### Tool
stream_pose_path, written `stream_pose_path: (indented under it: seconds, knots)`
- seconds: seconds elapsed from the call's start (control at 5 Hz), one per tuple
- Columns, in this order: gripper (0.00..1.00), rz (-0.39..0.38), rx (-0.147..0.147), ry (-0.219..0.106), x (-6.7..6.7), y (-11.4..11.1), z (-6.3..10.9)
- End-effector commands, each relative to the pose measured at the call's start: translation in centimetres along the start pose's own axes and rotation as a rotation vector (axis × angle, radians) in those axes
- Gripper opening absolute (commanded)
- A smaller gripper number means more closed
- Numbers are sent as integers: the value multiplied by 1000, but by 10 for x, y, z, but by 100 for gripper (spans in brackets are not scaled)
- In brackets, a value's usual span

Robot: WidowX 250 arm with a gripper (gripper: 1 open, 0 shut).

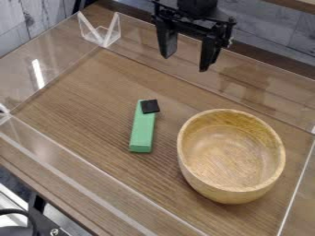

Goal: Put green stick into wooden bowl

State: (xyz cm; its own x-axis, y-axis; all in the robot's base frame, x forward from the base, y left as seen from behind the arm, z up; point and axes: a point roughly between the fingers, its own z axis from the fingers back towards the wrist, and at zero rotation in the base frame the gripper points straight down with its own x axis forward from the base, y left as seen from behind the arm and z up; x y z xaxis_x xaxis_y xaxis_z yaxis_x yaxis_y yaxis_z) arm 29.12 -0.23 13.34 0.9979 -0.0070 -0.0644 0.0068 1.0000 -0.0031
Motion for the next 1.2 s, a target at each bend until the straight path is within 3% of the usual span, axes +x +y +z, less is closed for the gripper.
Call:
stream_pose_path:
  seconds: [0.0,0.2,0.4,0.6,1.0]
  knots:
    - [100,-4,2,88,-15,2,-27]
    - [100,-8,-12,157,-38,9,-54]
    - [100,-10,-13,165,-52,21,-70]
    - [100,-27,-10,143,-60,33,-80]
    - [100,-13,-10,93,-57,37,-82]
